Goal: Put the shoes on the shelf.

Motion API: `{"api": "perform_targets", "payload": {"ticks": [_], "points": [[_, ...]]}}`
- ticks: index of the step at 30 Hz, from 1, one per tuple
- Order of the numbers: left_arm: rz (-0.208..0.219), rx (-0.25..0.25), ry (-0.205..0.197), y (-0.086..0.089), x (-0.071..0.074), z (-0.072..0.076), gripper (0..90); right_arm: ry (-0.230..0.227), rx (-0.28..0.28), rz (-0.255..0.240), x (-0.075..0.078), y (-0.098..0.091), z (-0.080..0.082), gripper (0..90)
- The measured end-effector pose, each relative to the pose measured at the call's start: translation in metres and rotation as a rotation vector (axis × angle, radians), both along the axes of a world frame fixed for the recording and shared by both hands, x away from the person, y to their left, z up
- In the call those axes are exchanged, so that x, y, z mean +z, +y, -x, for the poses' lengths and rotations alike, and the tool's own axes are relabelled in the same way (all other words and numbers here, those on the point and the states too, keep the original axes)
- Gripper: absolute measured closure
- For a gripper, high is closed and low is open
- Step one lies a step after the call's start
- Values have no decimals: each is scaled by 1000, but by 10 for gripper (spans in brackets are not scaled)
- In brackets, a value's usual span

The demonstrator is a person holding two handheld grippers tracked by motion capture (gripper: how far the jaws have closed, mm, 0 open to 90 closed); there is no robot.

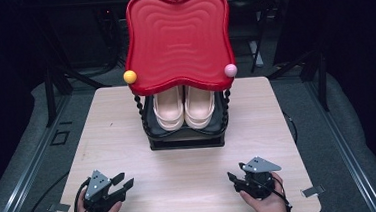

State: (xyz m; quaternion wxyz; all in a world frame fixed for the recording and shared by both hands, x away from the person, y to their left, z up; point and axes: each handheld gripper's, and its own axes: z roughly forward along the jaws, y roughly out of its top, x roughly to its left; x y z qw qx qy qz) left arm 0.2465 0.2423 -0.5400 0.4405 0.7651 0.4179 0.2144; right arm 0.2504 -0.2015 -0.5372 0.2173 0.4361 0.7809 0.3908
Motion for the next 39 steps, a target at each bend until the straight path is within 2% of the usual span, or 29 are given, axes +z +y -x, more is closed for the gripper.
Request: {"api": "perform_targets", "payload": {"ticks": [1,4,5,7,12,17,20,22,27,33,36,39], "points": [[0,-1,-3,0,-1,0,570,0,0,0,0,0,0,462],[-12,-8,3,-1,-3,0,551,-2,9,42,-5,4,-1,430],[-12,-8,3,-1,-3,0,547,-2,9,42,-5,4,-1,430],[-28,-12,27,-1,-5,0,548,9,11,47,-7,5,-1,422],[-30,-17,67,-5,-10,-1,566,19,15,53,-14,6,-4,390],[-53,-52,85,-10,-16,-2,559,40,17,68,-19,8,-5,375],[-59,-59,96,-12,-19,-3,551,44,21,87,-21,9,-5,358],[-66,-64,103,-13,-21,-3,549,36,18,80,-22,11,-5,355],[-64,-78,114,-17,-24,-3,546,51,25,102,-24,12,-7,347],[-76,-84,126,-23,-27,-4,553,41,30,105,-25,15,-6,339],[-63,-82,132,-24,-28,-4,553,42,30,114,-26,15,-6,332],[-10,-84,150,-25,-27,-4,554,30,19,112,-26,15,-6,305]]}}
